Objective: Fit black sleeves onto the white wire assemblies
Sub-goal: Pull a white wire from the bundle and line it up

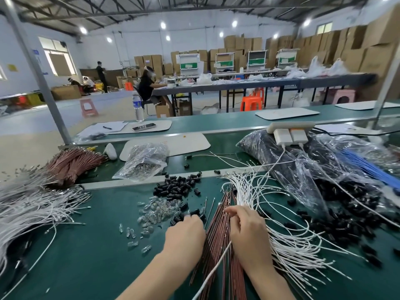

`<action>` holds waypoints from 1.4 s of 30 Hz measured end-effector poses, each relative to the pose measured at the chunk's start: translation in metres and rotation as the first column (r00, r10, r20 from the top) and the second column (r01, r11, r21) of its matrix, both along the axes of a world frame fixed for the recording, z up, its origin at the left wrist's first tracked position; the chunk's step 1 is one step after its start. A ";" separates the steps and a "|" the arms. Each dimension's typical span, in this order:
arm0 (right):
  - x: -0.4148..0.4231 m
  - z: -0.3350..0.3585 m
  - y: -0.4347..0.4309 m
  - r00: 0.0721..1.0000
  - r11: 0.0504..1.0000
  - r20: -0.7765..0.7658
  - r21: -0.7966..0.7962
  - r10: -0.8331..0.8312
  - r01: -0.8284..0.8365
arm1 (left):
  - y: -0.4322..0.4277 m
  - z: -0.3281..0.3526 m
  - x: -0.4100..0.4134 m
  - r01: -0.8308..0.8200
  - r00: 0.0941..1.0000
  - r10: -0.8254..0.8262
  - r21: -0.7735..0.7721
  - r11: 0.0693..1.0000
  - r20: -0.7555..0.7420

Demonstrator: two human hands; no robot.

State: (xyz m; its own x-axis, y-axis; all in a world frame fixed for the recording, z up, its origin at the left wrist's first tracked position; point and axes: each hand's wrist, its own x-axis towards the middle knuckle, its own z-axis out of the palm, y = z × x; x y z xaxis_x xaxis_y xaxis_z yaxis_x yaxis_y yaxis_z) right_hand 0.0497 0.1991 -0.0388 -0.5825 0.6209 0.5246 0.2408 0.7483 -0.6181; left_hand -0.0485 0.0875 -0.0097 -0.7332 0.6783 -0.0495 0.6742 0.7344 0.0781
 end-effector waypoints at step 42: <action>-0.085 0.022 0.033 0.752 -0.037 -0.644 -0.756 -0.144 -0.654 | -0.023 -0.009 -0.056 -0.520 0.808 -0.356 0.853 -0.055 0.469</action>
